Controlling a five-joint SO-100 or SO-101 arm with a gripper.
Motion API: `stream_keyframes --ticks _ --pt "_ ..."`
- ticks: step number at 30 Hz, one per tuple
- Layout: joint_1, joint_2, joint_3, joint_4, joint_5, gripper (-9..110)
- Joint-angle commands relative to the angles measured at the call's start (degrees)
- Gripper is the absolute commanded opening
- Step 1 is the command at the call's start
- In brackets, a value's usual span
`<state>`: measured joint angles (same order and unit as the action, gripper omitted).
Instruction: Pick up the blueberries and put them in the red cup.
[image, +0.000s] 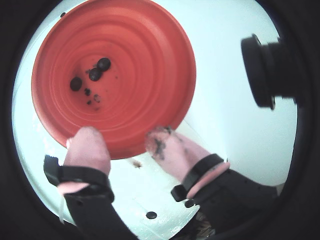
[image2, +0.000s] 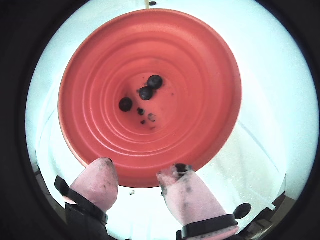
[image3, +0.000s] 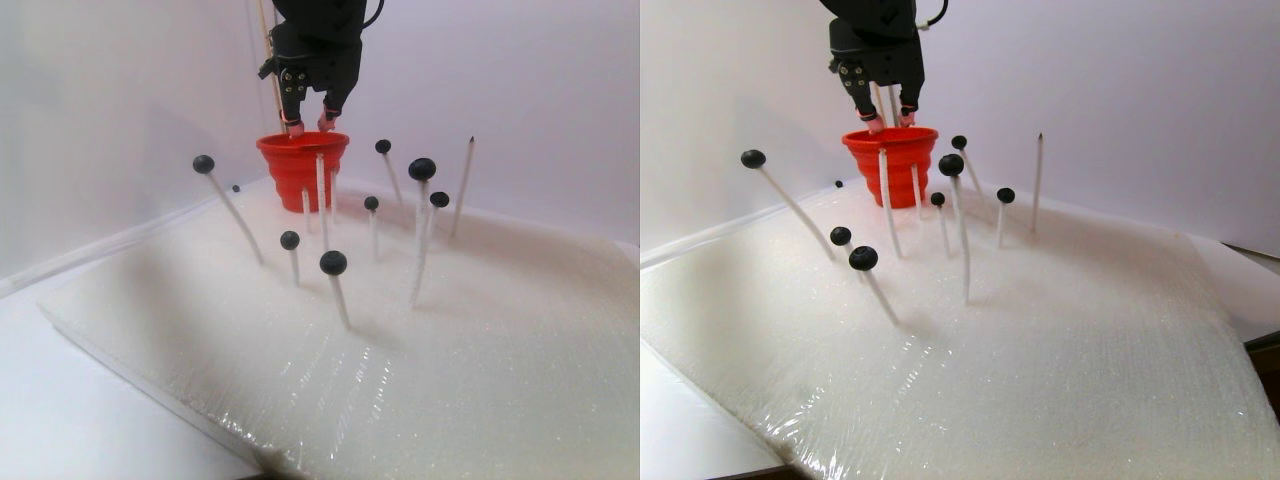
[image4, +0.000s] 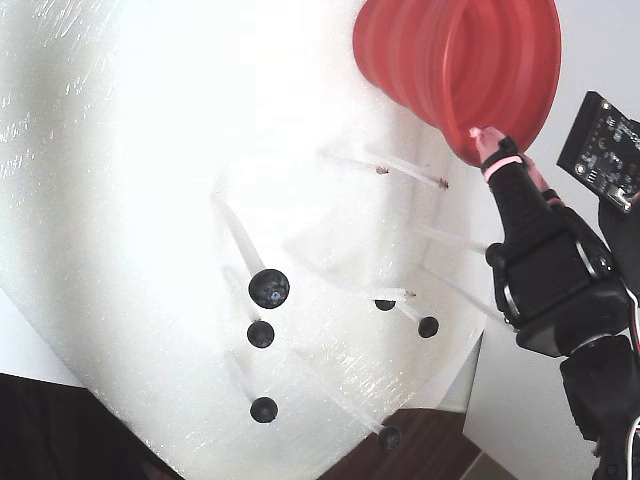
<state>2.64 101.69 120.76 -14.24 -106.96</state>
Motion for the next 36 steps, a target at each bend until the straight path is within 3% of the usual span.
stream_keyframes --ticks 1,36 --pt "0.9 8.4 -1.1 0.2 -0.3 15" --pt "5.8 20.8 6.7 8.3 -3.3 15"
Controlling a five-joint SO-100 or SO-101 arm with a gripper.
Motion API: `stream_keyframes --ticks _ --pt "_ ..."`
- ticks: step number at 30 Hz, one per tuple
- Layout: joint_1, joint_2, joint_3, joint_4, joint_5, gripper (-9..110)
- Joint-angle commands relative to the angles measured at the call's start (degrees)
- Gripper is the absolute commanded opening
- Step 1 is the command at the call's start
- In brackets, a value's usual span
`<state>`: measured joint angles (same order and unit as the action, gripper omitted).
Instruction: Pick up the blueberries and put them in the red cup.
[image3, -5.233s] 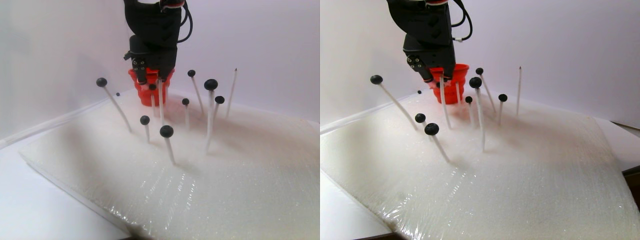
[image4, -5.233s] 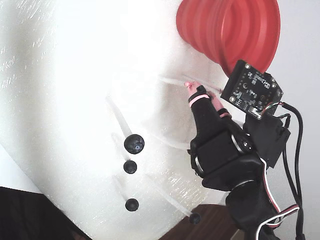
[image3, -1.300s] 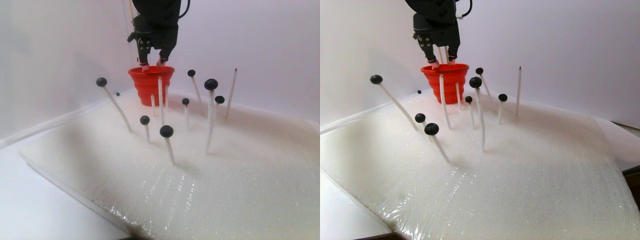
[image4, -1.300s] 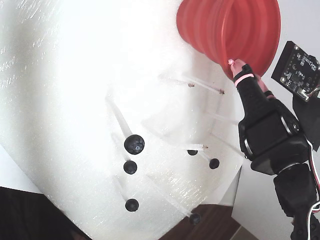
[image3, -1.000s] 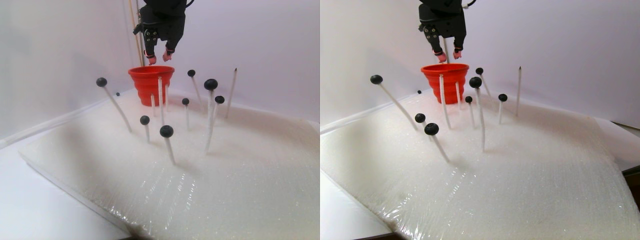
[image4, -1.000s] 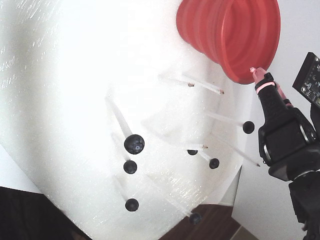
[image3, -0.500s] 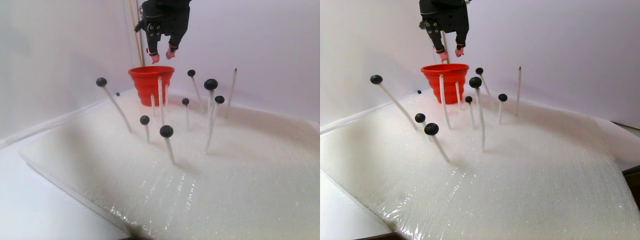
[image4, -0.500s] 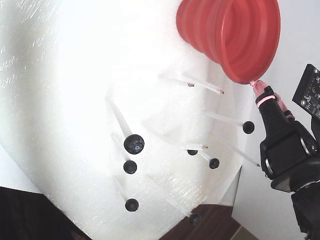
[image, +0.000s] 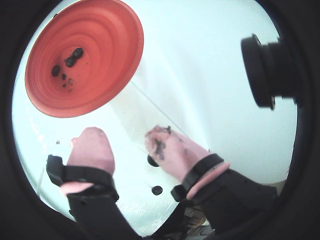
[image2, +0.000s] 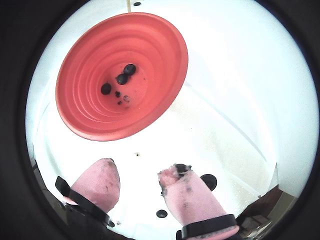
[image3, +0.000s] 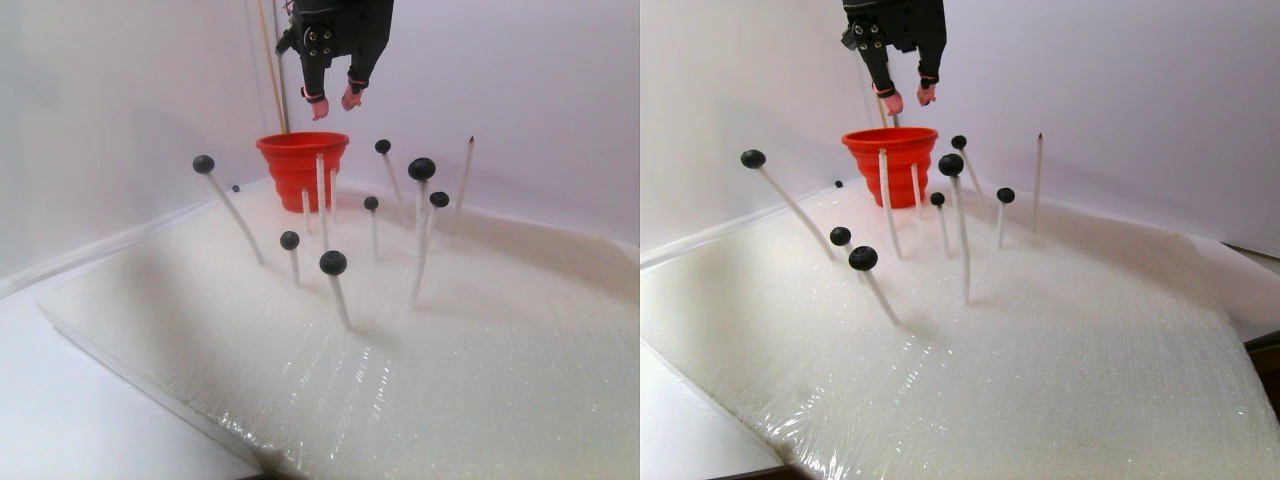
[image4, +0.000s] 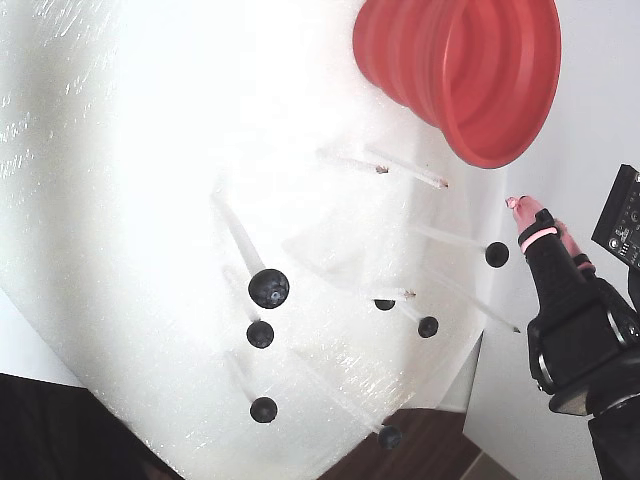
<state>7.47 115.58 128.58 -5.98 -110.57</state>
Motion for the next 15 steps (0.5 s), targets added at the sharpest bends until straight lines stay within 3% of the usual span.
stream_keyframes --ticks 1,15 --pt "1.1 7.2 -1.1 0.4 0.4 15" --pt "3.0 12.8 1.3 6.0 1.2 15"
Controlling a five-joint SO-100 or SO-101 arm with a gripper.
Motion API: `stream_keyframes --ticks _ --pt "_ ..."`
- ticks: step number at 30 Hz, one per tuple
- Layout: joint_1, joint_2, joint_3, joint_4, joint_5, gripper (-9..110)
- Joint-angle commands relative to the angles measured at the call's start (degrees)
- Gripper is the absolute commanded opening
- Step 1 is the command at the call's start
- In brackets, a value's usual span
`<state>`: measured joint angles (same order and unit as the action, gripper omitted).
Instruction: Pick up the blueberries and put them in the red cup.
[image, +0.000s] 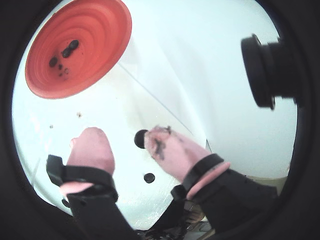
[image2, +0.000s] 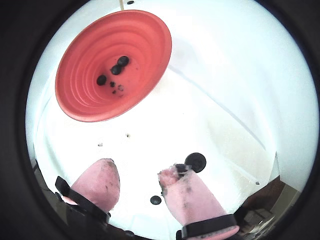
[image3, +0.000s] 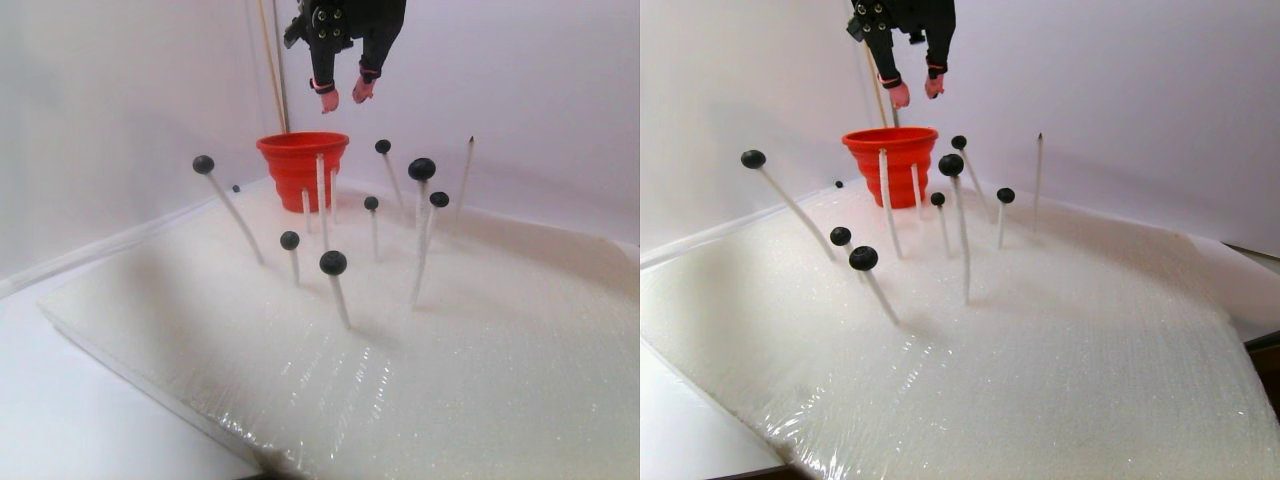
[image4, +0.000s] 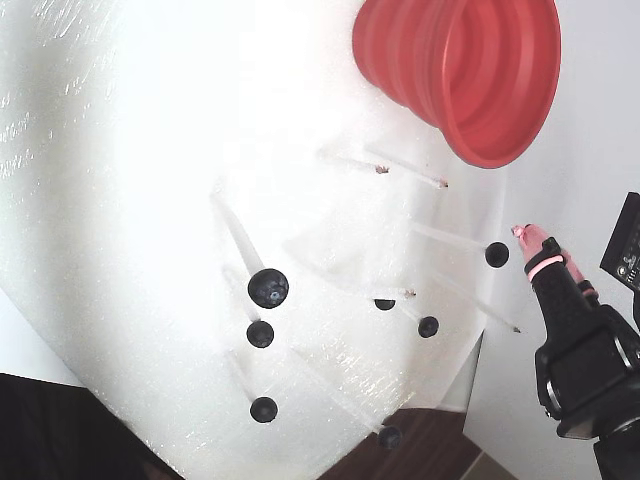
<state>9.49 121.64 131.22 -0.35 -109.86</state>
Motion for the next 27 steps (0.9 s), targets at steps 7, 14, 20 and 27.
stream_keyframes --ticks 7,14,20,27 --pt "2.8 8.8 -0.4 2.8 -0.7 15" --pt "4.9 8.8 -0.5 3.3 -0.9 15" --pt "6.0 9.2 0.0 3.8 -0.4 16" --pt "7.2 8.7 0.4 3.9 -0.8 16"
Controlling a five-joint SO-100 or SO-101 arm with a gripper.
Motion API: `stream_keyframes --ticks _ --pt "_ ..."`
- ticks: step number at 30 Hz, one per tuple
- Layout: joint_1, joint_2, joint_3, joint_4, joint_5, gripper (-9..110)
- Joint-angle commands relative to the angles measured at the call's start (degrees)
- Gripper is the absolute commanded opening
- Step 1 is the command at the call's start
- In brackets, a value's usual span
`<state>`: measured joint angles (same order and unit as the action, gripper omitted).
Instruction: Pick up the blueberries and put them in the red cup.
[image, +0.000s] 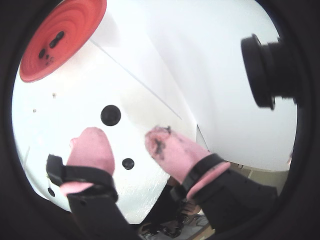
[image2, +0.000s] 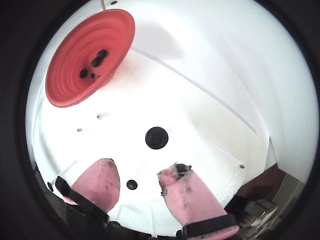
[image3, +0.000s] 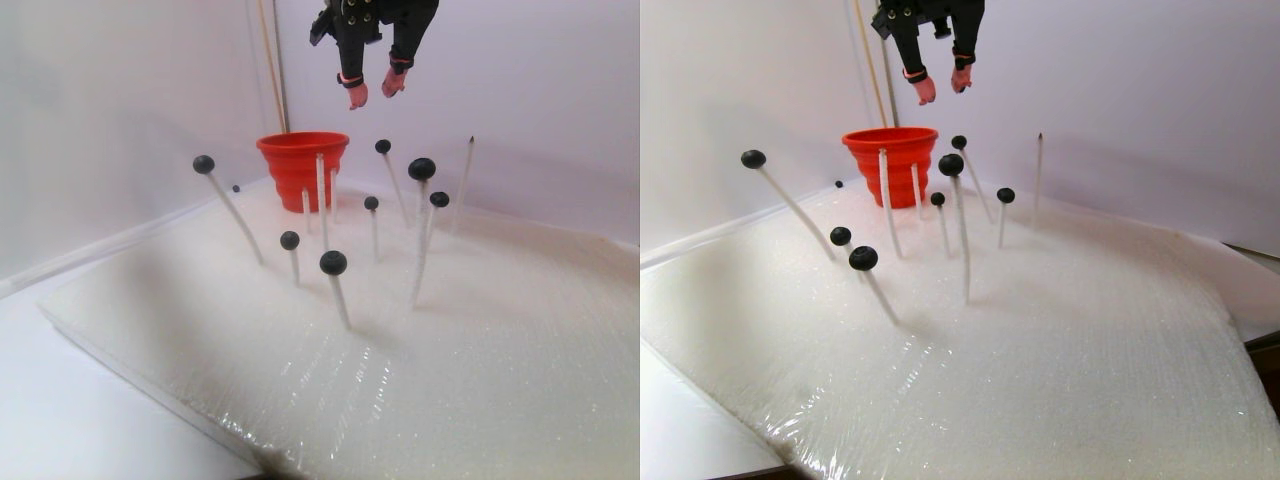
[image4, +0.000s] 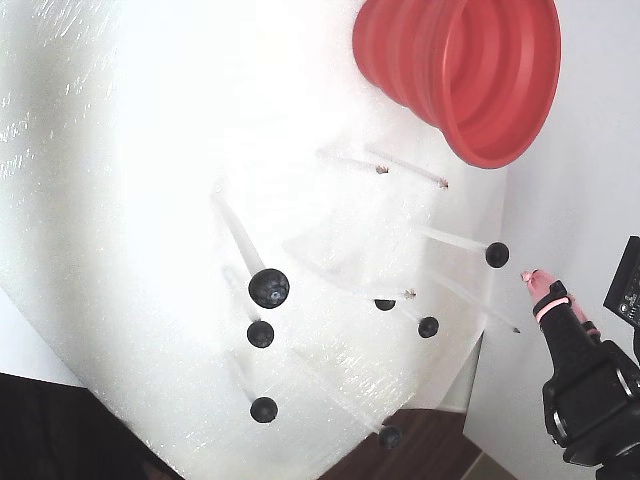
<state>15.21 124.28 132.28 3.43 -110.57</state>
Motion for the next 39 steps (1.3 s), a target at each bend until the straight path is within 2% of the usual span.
stream_keyframes --ticks 1,39 --pt "1.7 6.1 -0.4 0.1 -0.1 16" --pt "3.6 -8.7 -3.0 -9.9 -1.4 19"
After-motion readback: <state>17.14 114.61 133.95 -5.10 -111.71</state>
